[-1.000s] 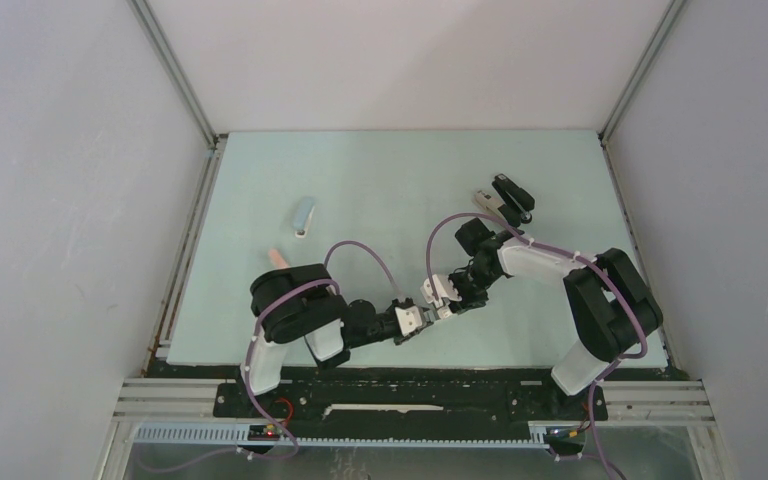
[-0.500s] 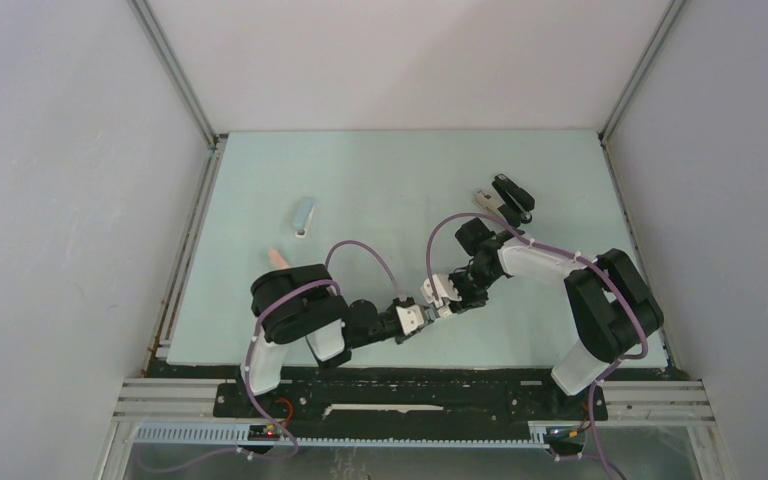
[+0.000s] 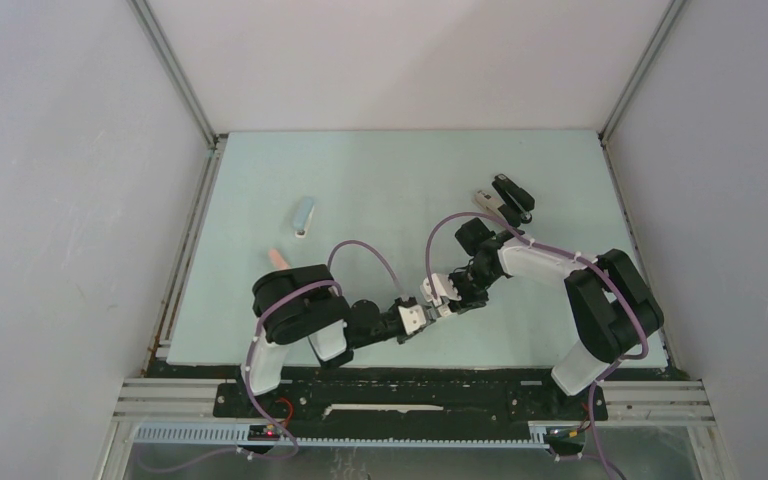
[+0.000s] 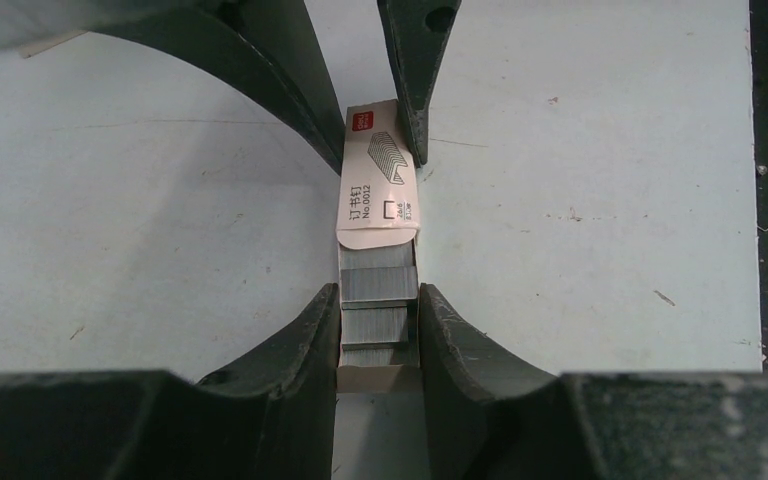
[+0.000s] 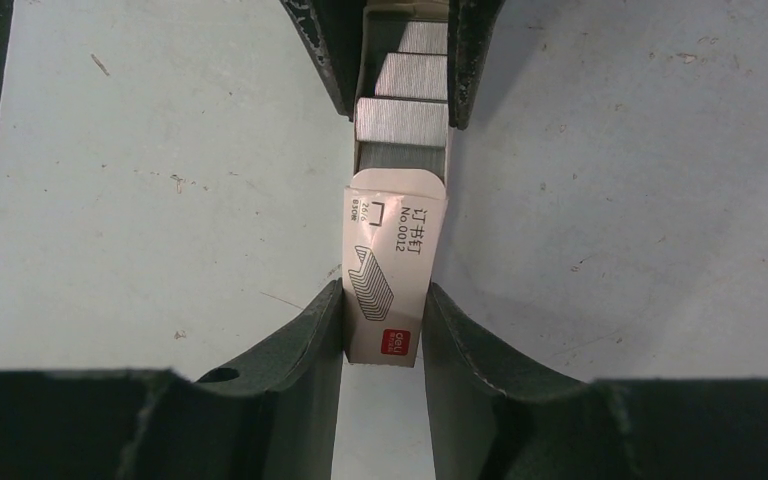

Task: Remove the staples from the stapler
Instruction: Close the staple box at the center of the board.

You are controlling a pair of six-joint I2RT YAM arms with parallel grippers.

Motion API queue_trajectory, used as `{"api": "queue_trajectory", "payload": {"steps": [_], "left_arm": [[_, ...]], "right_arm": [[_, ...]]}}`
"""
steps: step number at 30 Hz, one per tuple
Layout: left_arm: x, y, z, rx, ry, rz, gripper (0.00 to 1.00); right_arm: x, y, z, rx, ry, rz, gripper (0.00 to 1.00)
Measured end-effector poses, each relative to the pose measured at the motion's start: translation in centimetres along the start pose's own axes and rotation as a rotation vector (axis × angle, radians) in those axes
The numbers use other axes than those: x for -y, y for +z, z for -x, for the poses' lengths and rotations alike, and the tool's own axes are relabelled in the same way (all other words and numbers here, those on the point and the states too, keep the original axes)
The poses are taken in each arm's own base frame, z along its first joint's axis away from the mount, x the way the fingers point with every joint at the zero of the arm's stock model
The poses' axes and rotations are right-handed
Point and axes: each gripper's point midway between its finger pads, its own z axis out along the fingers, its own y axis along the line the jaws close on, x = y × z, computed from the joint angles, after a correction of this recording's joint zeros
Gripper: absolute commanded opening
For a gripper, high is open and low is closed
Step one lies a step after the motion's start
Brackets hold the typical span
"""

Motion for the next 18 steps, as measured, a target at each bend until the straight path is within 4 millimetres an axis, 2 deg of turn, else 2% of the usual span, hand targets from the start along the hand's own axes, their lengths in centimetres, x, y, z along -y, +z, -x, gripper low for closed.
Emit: {"api": "queue_trajectory", "payload": {"steps": [18], "left_arm": [[0.52,0.52,0.17,0.011,0.008,-0.024,0.38]], "right_arm": [[-0.25,0.10,0.16,0.001,-0.002,0.010,0.41]]}}
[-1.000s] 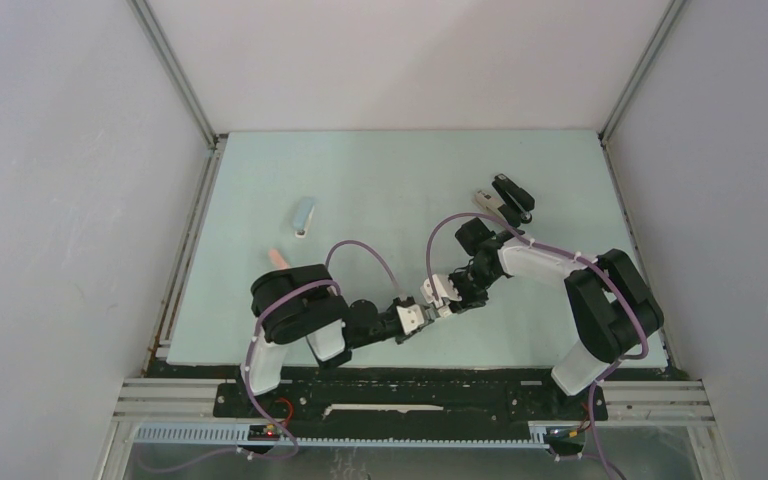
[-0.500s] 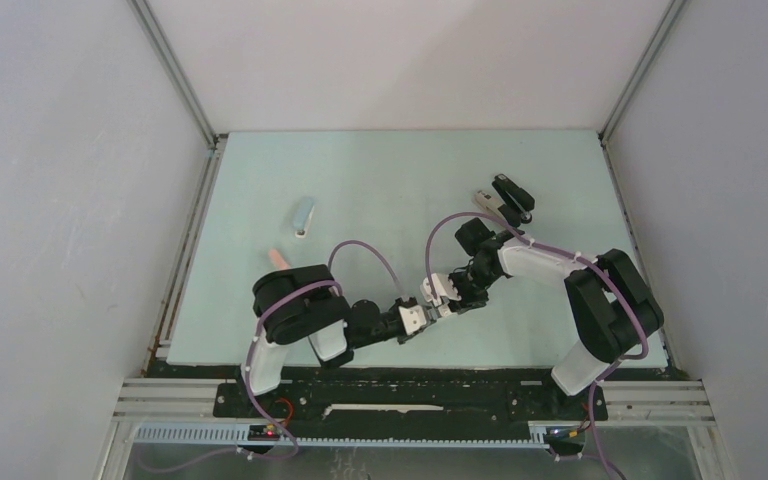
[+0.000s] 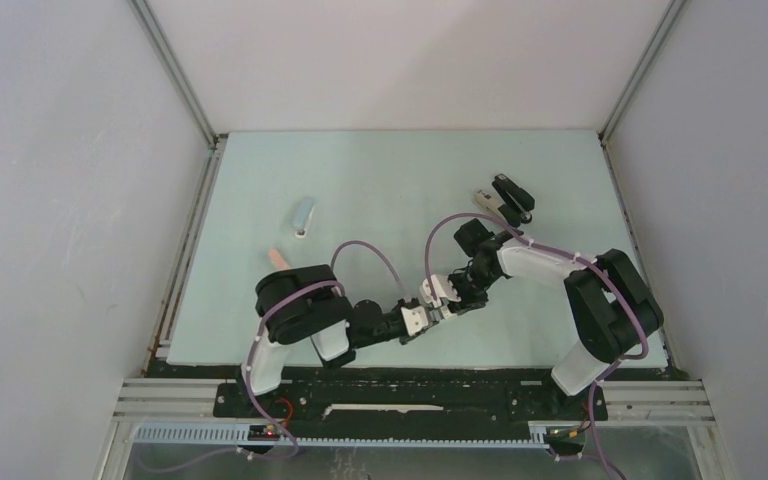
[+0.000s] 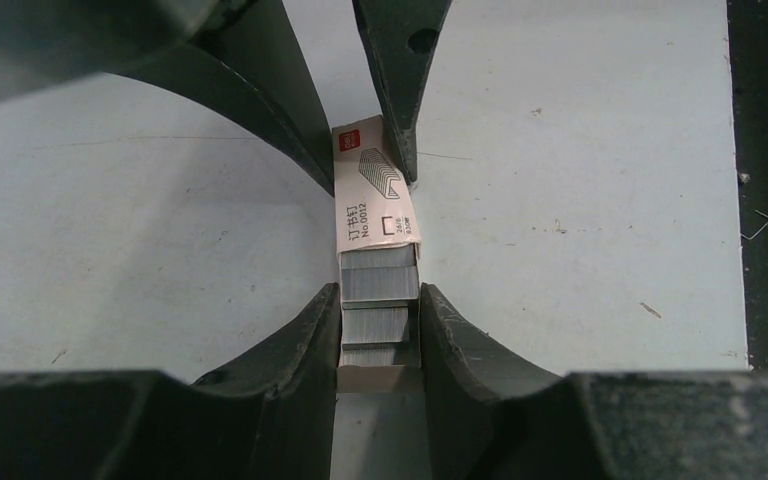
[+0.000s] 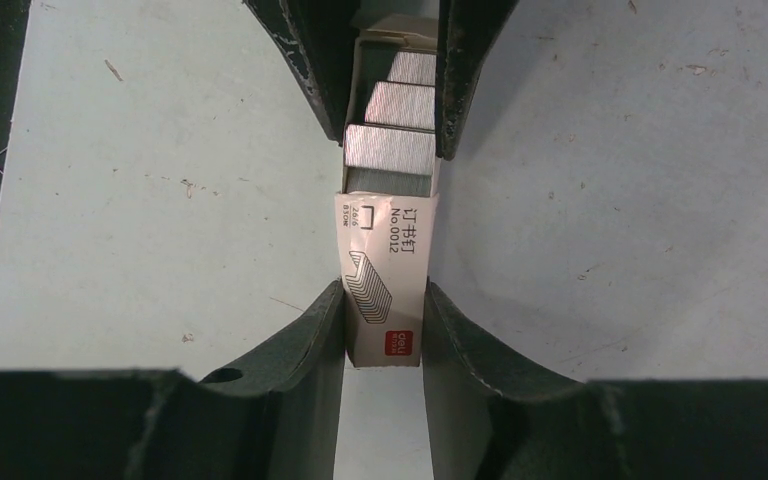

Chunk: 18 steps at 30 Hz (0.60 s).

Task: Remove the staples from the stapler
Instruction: Close the staple box at the center of the board.

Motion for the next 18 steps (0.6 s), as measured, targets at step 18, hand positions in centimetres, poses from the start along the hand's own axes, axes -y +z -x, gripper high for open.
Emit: {"api": "queue_trajectory", "payload": {"steps": [18], "left_arm": [[-0.91,-0.18,0.16,-0.004,-0.071,0.069,0.76]], "right_arm": [[0.43,-0.76,0.23,0.024,0.015,-0.032,0.74]]}}
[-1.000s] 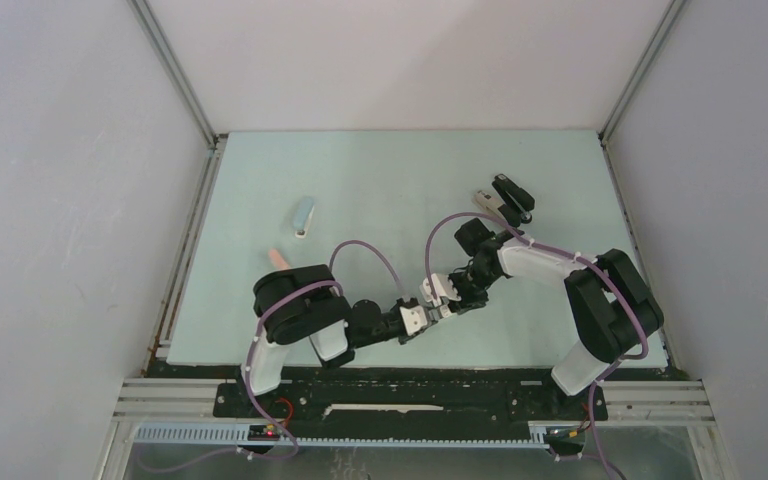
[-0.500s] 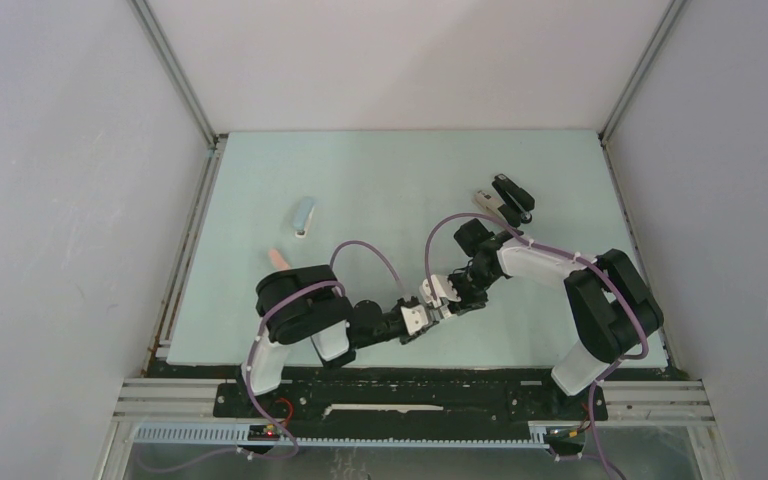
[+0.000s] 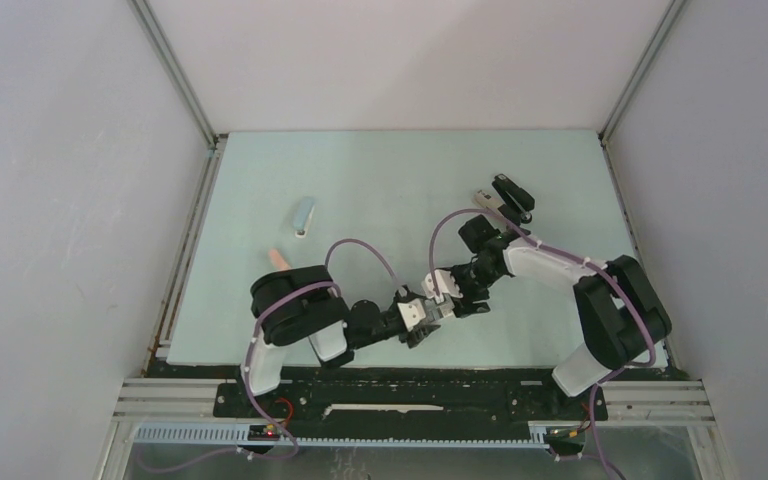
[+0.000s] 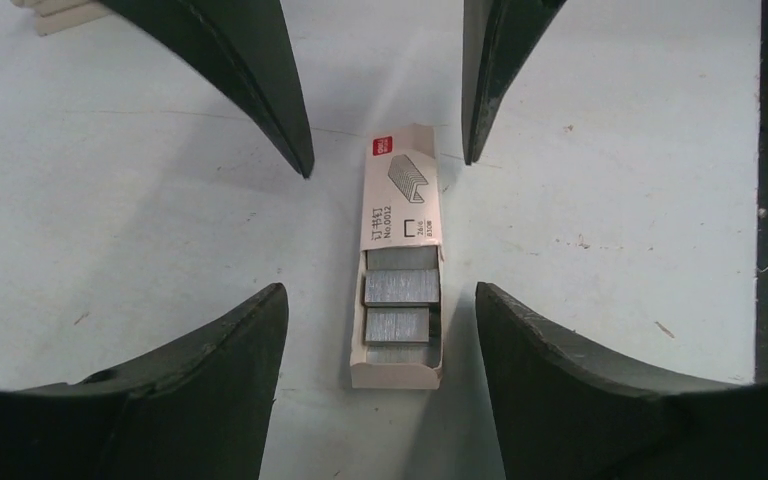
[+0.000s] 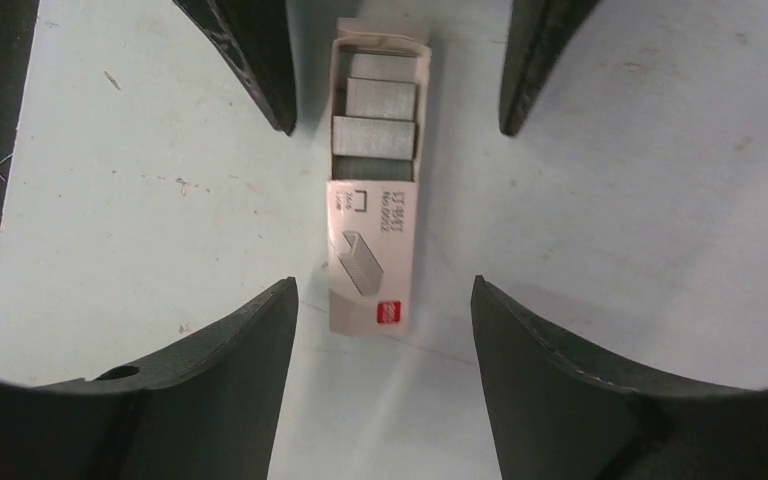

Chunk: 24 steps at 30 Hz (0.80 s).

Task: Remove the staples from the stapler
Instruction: Close the staple box at the center of the board.

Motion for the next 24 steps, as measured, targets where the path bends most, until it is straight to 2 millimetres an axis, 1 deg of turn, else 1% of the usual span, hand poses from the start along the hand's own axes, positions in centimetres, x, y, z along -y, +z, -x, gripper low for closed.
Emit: {"api": "queue_trajectory", "payload": {"steps": [3,6,10,14,16,21,23,24], "left_arm": [[-0.2,-0.7,0.7,0.008,-0.016,0.011,0.79],[-0.6,-1.6,2.6,0.049,-0.028,0.034,0.83],[-1.3,-3.0,5.0,0.105,-0.052,0.069,0.90],[-2.0,-5.0,7.1,0.162,-0.099,0.114,0.97],[-2.3,-6.0,7.9,0.188,-0.129,0.139,1.00],[-3.2,-8.9,10.2,0.280,-0.237,0.200,1.00],[-3.4,-9.9,11.2,0.325,-0.285,0.214,1.00],[-3.5,-10.5,11.8,0.351,-0.313,0.218,1.00]], "right_arm": [[0.6,-1.4,0.4,0.013,-0.009,-0.048,0.76],[0.8,-3.0,0.7,0.022,-0.009,-0.093,0.76],[0.3,-4.8,0.9,0.027,0.002,-0.124,0.75],[-0.6,-6.6,1.6,0.047,0.013,-0.152,0.75],[-1.0,-8.0,2.3,0.066,0.014,-0.187,0.75],[-1.9,-11.5,4.9,0.123,0.037,-0.315,0.75],[-2.3,-12.6,5.8,0.148,0.075,-0.359,0.76],[-2.6,-13.2,6.3,0.166,0.114,-0.382,0.78]]}}
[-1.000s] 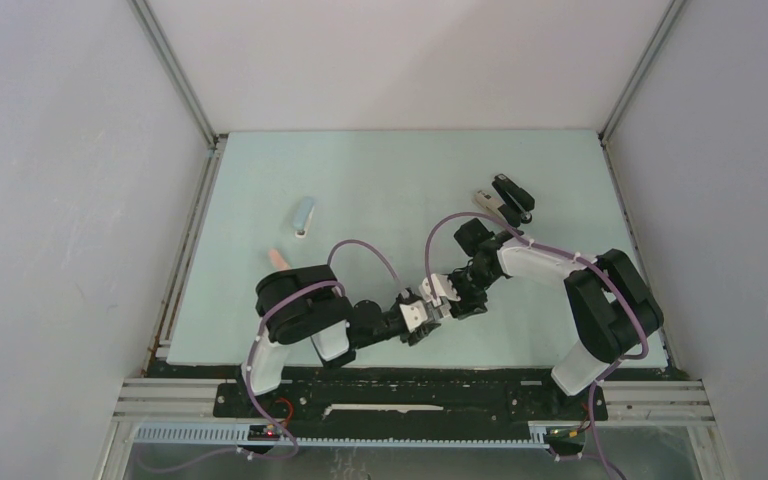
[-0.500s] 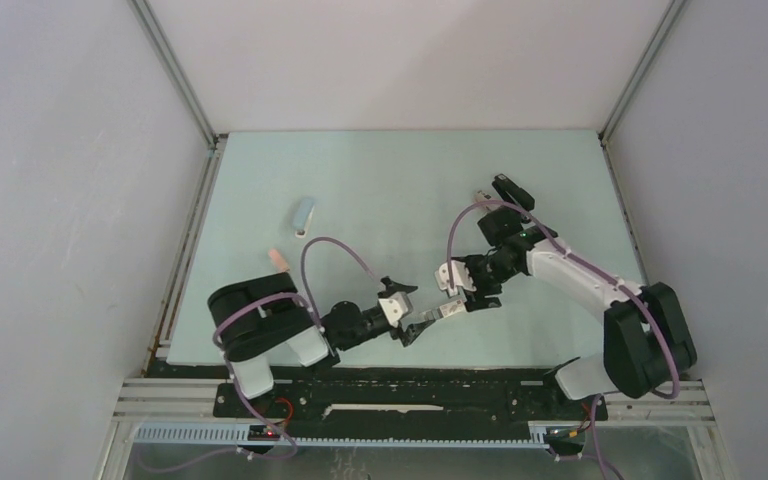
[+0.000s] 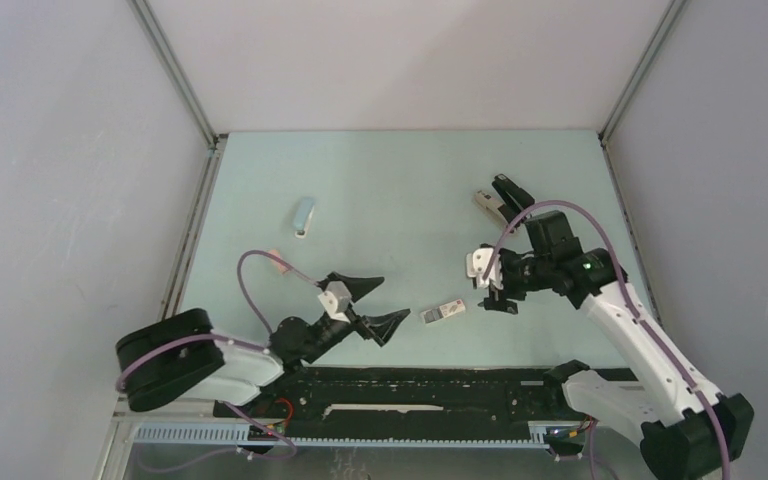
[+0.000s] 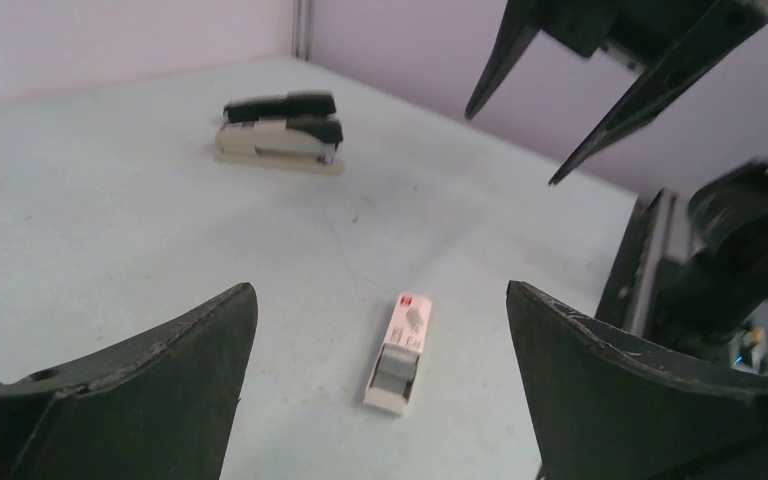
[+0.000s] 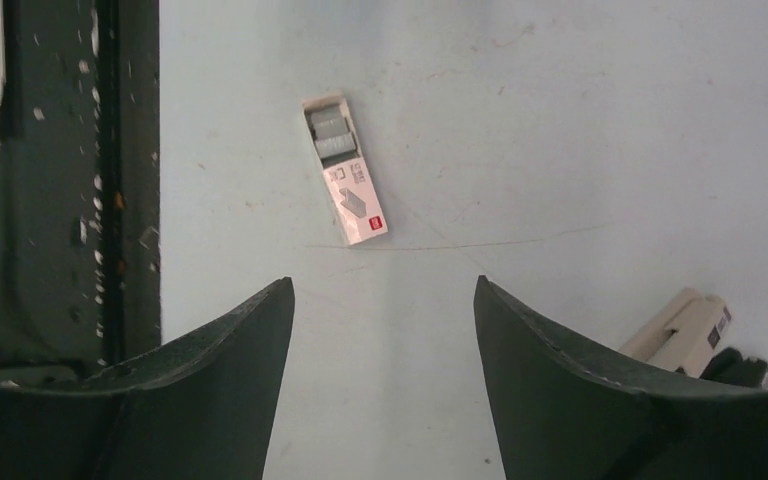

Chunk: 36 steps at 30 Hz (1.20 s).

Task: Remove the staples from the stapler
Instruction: Close the staple box at the center of the board.

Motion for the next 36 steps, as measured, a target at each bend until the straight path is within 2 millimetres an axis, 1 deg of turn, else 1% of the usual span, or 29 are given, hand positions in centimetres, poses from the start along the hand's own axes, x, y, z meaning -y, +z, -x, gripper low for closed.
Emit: {"api": "queue_trajectory", "payload": {"steps": [1,2,3,4,6,8,11,15,18,22,28,36], "left_arm": [[0.0,-0.2,0.9,0.028,-0.031,0.003,1.00],[0.1,-0.3,1.6,0.050,-0.055,0.005,1.00],[0.1,-0.4,2.4,0.070,-0.087,0.009,1.00],[0.1,-0.5,3.0,0.085,-0.120,0.013,1.00],[-0.1,-0.7,3.8,0.094,-0.173,0.032,1.00],[-0.6,-0.7,3.7,0.056,-0.227,0.072,1.00],[-1.0,-0.6,3.6,0.003,-0.281,0.126,1.00],[-1.8,-1.6,3.6,-0.015,-0.342,0.187,1.00],[-2.4,-2.5,3.8,0.006,-0.383,0.229,1.00],[-3.4,-3.5,3.3,0.017,-0.427,0.286,1.00],[-4.1,-3.7,2.3,-0.004,-0.451,0.336,1.00],[-4.5,-3.8,0.1,-0.061,-0.518,0.389,1.00]], "right_arm": [[0.0,-0.4,0.4,0.008,0.028,-0.017,0.81],[0.1,-0.8,1.0,0.021,0.072,-0.043,0.86],[0.4,-1.2,1.4,0.033,0.107,-0.064,0.95],[0.6,-1.6,1.9,0.052,0.156,-0.089,0.99],[1.1,-2.1,2.7,0.094,0.240,-0.120,1.00],[1.5,-2.3,3.1,0.144,0.332,-0.127,1.00],[1.9,-1.8,2.9,0.172,0.441,-0.102,1.00],[2.0,-1.0,2.5,0.167,0.523,-0.081,1.00],[2.4,-1.4,2.5,0.177,0.540,-0.115,1.00],[3.0,-2.1,2.1,0.186,0.581,-0.187,1.00],[4.5,-2.6,1.1,0.177,0.676,-0.275,1.00],[5.2,-2.7,0.2,0.165,0.731,-0.304,1.00]]}}
